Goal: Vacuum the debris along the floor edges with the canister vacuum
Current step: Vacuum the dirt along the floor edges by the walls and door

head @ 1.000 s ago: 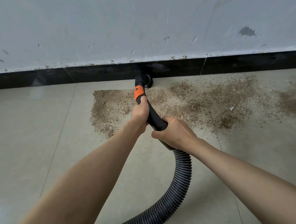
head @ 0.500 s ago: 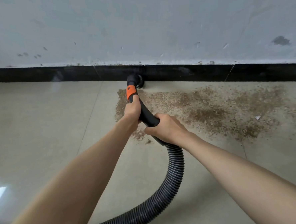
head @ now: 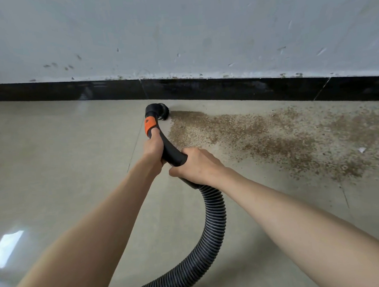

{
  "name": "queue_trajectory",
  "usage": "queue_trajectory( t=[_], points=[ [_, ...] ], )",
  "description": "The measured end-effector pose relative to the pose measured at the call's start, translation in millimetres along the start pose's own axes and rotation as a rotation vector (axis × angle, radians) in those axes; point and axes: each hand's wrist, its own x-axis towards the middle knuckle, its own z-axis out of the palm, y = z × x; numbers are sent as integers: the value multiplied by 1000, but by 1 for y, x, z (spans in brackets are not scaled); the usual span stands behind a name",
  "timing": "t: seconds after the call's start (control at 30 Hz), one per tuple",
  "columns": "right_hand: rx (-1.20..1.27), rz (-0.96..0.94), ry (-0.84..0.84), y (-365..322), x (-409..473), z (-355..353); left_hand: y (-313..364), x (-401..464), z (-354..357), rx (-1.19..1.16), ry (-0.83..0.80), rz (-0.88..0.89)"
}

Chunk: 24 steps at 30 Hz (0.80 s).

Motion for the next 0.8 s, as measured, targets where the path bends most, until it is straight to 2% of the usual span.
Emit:
queue_trajectory(
  t=[0.8],
  points=[
    [61,116,119,62,-27,-46,-15,-21,94,167,-138,-14]
  ],
)
